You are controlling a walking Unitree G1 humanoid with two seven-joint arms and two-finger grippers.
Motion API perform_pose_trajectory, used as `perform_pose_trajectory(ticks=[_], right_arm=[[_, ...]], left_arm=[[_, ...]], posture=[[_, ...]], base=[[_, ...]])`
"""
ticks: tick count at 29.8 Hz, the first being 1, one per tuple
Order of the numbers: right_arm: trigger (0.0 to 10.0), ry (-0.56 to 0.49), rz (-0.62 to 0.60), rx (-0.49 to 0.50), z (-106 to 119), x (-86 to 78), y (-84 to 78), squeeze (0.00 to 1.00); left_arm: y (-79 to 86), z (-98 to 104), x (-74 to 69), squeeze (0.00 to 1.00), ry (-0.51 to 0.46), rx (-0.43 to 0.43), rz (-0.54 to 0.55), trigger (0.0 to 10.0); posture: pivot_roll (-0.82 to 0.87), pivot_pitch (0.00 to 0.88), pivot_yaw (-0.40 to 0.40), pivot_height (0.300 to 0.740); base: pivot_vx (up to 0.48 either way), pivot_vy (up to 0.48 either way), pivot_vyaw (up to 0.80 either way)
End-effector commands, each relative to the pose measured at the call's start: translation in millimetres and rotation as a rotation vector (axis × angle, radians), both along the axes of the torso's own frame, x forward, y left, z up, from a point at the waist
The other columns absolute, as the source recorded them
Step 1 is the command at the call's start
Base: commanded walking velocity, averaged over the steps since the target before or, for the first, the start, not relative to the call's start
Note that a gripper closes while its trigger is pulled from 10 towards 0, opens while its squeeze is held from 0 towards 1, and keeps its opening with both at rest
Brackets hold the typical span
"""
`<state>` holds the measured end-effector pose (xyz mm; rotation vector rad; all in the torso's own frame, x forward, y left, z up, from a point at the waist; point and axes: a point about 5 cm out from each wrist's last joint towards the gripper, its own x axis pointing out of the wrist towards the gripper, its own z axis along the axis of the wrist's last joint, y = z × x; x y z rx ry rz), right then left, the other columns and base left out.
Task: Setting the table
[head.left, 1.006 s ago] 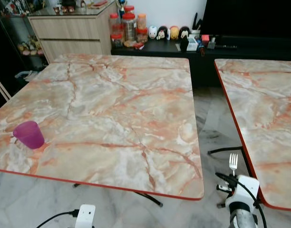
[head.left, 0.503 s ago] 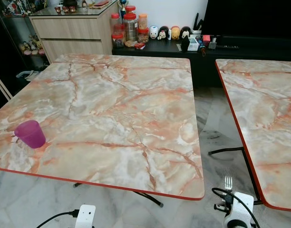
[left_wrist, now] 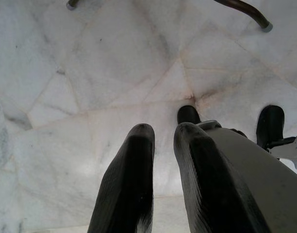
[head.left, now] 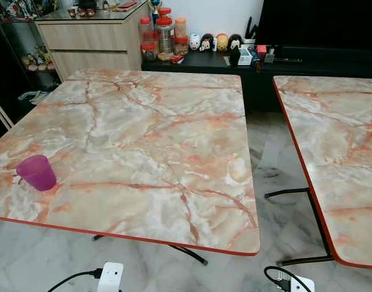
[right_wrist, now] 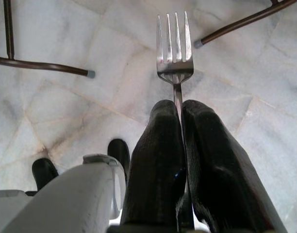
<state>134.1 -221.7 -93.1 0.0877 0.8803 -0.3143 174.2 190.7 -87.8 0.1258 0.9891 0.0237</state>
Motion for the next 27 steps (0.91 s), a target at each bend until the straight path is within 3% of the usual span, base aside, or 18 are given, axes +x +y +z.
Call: perform_pose_trajectory(ticks=[1, 12, 27], right_arm=[[10.0, -0.014, -0.004, 0.005, 2, 6.9, -0.8, 0.00], [10.0, 0.007, 0.051, -0.004, 3, 13.4, 1.6, 0.00], [10.0, 0.049, 0.021, 0.005, -1, 3.3, 0.9, 0.00]], left_arm=[[0.5, -2, -4.1, 0.00, 0.026, 0.009, -0.016, 10.0], [-4.0, -3, -4.4, 0.00, 0.027, 0.003, -0.019, 10.0], [-2.1, -3, -4.7, 0.00, 0.027, 0.008, -0.022, 10.0]], posture=[[-0.08, 0.000, -0.001, 0.740], [-0.07, 0.000, -0.014, 0.740], [-0.08, 0.000, -0.010, 0.740]], base=[[0.000, 0.000, 0.00], [0.000, 0.000, 0.00], [0.000, -0.311, -0.12]])
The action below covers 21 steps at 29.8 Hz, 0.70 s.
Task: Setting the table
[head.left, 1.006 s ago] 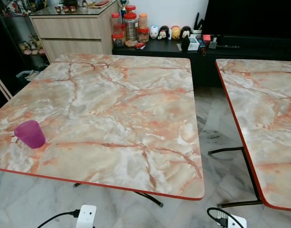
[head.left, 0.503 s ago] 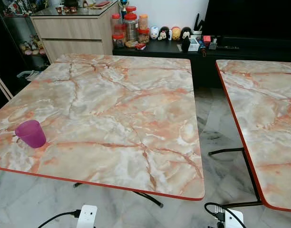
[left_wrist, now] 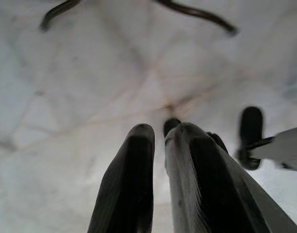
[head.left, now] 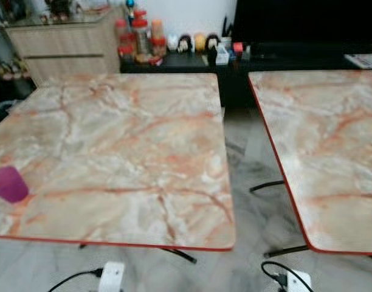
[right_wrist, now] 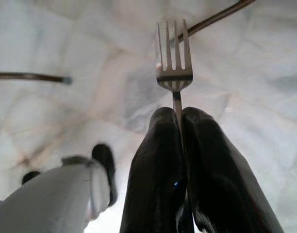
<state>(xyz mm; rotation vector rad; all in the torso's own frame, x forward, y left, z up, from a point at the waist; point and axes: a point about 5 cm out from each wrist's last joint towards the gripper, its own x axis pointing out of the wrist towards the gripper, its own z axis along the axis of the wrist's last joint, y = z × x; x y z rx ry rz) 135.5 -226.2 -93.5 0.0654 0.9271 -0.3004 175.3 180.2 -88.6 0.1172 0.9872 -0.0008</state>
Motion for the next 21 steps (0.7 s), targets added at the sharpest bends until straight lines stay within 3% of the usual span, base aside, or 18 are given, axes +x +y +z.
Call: perform_pose_trajectory(ticks=[1, 21], right_arm=[[10.0, 0.007, 0.001, 0.010, -1.0, 1.2, 5.1, 0.00], [10.0, 0.007, -0.004, 0.004, 0.0, 2.6, 2.3, 0.00]], left_arm=[[8.6, -1.7, -5.5, 0.00, 0.027, 0.027, -0.006, 10.0], [9.0, -1.1, -4.2, 0.00, 0.027, 0.033, -0.025, 10.0]], posture=[[-0.08, 0.000, -0.010, 0.740], [-0.08, 0.000, -0.002, 0.740]], base=[[0.000, -0.319, 0.00], [0.000, -0.319, 0.00]])
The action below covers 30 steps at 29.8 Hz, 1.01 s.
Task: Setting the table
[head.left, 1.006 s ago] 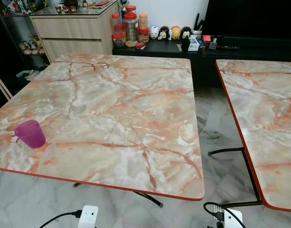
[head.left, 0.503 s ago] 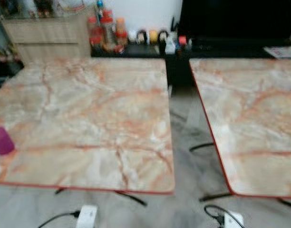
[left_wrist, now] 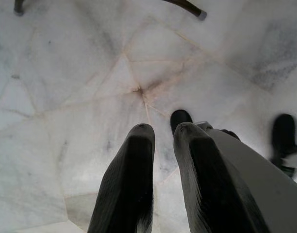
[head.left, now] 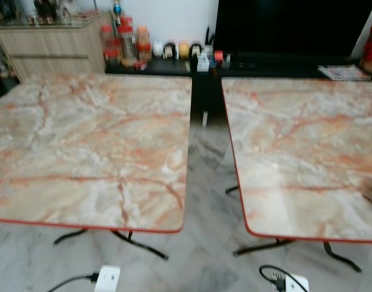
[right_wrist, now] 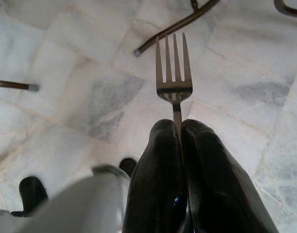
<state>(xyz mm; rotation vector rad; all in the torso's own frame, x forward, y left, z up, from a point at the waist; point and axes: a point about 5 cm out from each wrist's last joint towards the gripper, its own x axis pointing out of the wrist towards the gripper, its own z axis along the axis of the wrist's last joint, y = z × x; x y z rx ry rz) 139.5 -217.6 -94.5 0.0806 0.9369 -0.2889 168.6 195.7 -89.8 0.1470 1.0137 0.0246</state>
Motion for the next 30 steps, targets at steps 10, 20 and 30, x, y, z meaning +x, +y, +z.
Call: perform_pose_trajectory(ticks=[10, 20, 30], right_arm=[[10.0, 0.000, 0.006, -0.012, 0.3, -2.7, -4.4, 0.00], [10.0, -0.015, -0.012, -0.004, 1.1, -0.7, -4.3, 0.00], [10.0, -0.034, -0.025, 0.014, 1.3, -0.7, -2.7, 0.00]], left_arm=[[-6.5, -0.4, 1.3, 0.00, 0.006, -0.003, -0.047, 10.0], [-6.4, 0.1, 2.6, 0.00, 0.002, -0.006, -0.035, 10.0], [-5.9, -2.0, -2.6, 0.00, 0.013, -0.008, -0.026, 10.0]], posture=[[-0.08, 0.000, -0.001, 0.740], [-0.09, 0.000, 0.001, 0.740], [-0.08, 0.000, 0.003, 0.740]], base=[[0.000, -0.315, 0.00], [0.000, -0.315, 0.00], [0.000, -0.315, 0.00]])
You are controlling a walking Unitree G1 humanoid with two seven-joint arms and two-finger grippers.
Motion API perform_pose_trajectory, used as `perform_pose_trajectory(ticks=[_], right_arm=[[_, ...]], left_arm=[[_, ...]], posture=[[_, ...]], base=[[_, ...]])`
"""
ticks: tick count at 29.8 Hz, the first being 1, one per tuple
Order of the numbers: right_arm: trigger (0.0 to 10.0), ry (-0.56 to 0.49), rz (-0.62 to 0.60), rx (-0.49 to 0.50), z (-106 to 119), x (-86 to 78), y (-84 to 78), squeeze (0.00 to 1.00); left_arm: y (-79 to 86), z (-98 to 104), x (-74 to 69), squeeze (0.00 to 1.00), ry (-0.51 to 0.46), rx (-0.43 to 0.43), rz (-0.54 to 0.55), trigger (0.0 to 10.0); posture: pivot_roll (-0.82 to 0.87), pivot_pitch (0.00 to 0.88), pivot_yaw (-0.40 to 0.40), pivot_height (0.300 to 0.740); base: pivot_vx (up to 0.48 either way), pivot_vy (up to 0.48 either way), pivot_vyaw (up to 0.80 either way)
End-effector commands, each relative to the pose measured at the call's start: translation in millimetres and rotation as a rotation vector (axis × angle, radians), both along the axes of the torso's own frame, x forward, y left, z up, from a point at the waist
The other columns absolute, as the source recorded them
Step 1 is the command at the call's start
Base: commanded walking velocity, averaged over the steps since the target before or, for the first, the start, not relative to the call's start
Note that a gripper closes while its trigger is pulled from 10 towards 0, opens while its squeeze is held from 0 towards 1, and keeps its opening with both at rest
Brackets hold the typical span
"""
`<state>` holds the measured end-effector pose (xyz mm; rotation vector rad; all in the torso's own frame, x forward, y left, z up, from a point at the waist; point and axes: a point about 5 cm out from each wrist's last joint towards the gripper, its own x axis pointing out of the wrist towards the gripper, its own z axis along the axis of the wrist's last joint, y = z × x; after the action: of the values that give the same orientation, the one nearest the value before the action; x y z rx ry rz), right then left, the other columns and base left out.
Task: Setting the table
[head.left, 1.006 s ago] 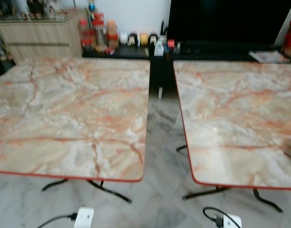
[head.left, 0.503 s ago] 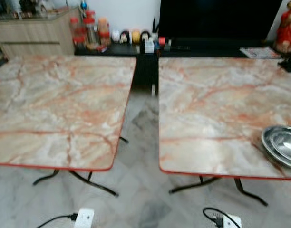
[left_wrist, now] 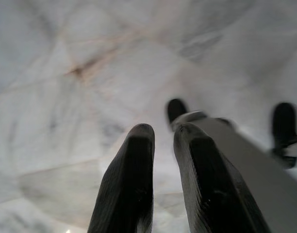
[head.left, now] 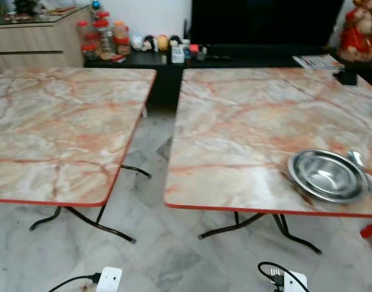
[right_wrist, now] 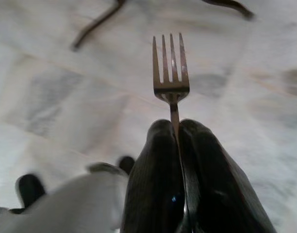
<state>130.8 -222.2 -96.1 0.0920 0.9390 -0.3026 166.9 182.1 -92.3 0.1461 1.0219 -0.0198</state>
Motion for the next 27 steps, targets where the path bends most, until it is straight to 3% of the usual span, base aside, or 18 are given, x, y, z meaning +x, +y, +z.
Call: perform_pose_trajectory(ticks=[1, 13, 27], right_arm=[[10.0, -0.039, -0.010, 0.010, 3.0, 8.3, 1.9, 0.00], [10.0, -0.045, -0.026, 0.001, 4.6, 10.6, -1.9, 0.00], [10.0, -0.046, -0.047, -0.004, 4.5, 7.7, -5.7, 0.00]], left_arm=[[8.0, 0.4, -1.2, 0.00, 0.002, 0.013, 0.010, 10.0], [5.7, 2.2, 3.9, 0.00, -0.007, 0.009, 0.007, 10.0], [5.1, 0.3, -0.5, 0.00, 0.003, 0.006, 0.007, 10.0]], posture=[[-0.08, 0.000, 0.003, 0.740], [-0.10, 0.000, 0.004, 0.740], [-0.10, 0.000, 0.004, 0.740]], base=[[0.000, -0.311, 0.00], [0.000, -0.314, 0.00], [0.000, -0.312, 0.00]])
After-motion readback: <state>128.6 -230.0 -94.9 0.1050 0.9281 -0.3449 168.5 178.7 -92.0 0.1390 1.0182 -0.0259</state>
